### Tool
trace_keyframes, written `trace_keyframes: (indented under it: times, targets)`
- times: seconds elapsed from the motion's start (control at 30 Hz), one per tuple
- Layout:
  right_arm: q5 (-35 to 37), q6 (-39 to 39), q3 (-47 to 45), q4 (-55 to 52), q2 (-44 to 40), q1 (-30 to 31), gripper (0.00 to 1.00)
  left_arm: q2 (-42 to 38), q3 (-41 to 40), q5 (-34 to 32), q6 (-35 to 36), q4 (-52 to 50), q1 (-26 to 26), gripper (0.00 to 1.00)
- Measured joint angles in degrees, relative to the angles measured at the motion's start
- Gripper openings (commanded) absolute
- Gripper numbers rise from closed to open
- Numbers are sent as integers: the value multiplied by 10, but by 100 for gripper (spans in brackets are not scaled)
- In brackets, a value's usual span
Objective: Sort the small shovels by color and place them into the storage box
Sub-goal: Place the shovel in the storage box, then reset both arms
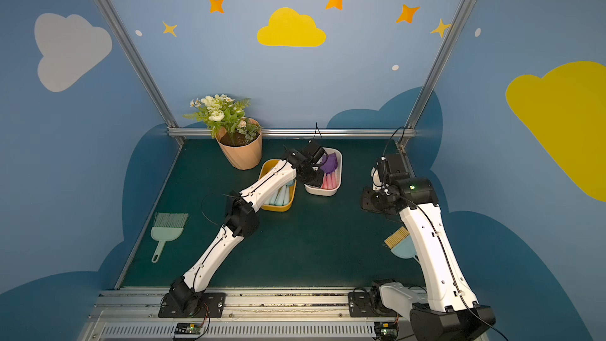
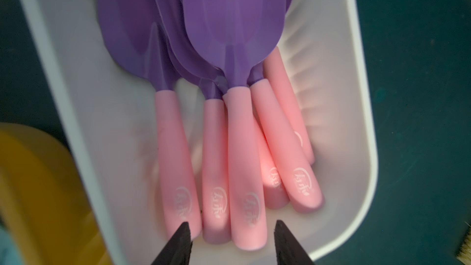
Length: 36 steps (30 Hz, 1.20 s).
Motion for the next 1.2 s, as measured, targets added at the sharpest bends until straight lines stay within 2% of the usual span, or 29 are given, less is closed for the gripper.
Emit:
trace_keyframes:
  times: [0.17,0.33,0.43,0.53,0.7,0.8,1.0,1.2]
  targets:
    - [12,1,38,-11,4,0,48,-94,-13,-41,43,-3,-12,50]
    - [17,4,50,-10,2,0,48,-254,-108,-98,80,8,-24,52]
    - [16,4,34,13,-10,0,48,-384,-242,-136,103,38,-23,54]
    - [10,4,-12,56,-44,0,50,-533,-428,-161,118,99,-5,56]
    - [11,2,-105,149,-118,0,53,-791,-729,-188,132,206,82,63]
    - [12,-8,-153,205,-144,0,57,-914,-840,-208,134,239,150,69]
    - [39,-47,-276,357,-173,1,65,-1059,-1011,-246,113,313,244,76]
    - [120,-113,-434,572,-167,0,75,-1133,-1210,-286,80,426,277,78]
